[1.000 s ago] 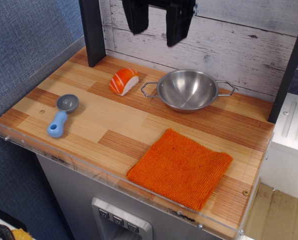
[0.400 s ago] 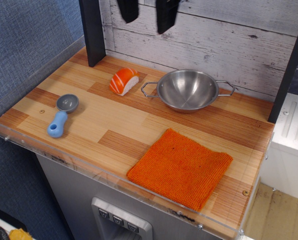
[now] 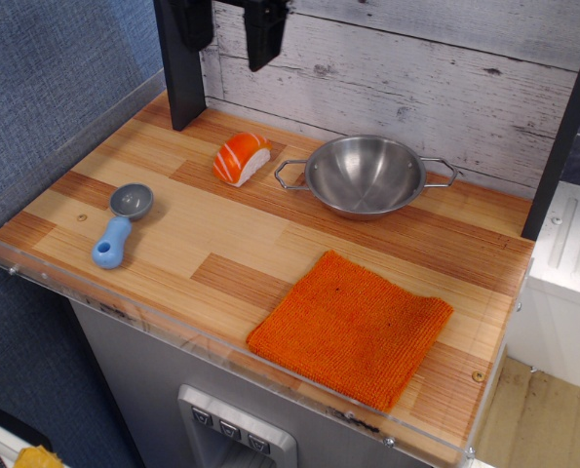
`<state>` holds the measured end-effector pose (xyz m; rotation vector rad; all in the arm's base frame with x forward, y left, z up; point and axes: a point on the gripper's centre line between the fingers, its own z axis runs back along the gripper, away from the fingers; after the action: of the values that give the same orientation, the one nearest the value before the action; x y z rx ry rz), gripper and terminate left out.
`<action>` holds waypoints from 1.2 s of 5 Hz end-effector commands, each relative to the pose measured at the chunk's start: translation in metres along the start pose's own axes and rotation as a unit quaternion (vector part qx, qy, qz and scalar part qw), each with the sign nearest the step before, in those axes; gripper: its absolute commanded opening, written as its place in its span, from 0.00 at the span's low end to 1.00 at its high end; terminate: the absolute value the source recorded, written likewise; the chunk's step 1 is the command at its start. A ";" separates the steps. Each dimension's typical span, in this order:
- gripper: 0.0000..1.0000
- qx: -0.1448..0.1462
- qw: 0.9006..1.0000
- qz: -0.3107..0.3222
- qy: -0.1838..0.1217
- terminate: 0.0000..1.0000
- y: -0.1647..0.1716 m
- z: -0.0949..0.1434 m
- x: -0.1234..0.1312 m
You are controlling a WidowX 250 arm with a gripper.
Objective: Pick up the apple and put it on the orange cloth
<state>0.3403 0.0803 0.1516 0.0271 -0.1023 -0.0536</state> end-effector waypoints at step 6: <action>1.00 0.045 0.999 0.025 -0.010 0.00 -0.004 -0.067 0.025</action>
<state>0.3679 0.0732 0.0674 0.0997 -0.0714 0.0010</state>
